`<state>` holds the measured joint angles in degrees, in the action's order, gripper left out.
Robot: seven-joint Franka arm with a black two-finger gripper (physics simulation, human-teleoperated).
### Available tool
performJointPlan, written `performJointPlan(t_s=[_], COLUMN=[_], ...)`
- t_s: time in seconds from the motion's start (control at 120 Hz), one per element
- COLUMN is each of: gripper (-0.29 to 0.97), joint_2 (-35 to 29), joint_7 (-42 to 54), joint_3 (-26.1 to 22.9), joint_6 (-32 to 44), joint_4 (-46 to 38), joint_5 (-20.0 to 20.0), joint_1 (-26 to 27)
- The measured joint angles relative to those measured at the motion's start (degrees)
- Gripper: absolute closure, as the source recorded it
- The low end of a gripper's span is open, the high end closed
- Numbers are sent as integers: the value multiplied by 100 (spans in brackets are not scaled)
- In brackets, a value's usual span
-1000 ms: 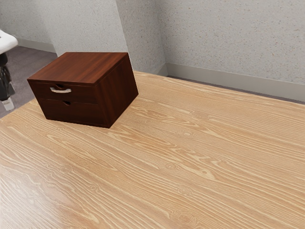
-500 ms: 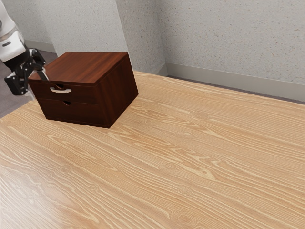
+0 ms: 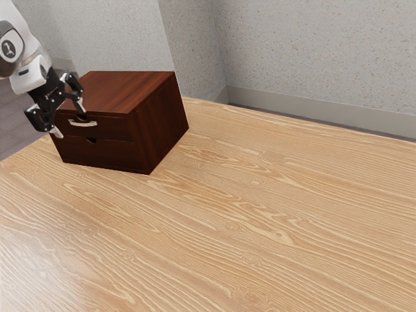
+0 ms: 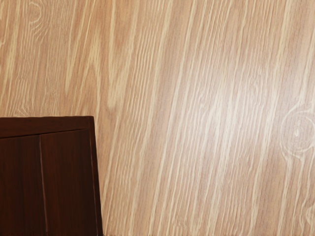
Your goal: Pull the drawer handle with one arm to open the drawer
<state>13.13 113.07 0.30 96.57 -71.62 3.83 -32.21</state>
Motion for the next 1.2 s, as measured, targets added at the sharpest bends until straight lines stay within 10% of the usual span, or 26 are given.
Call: performJointPlan(t_s=[0.692,1.2], gripper=[35,45], joint_2=[1199,1822], joint_7=[1201,1788], joint_3=[-582,-592], joint_6=[1097,1466], joint_4=[804,1164], joint_5=[580,1704], joint_1=[-1204,-1411])
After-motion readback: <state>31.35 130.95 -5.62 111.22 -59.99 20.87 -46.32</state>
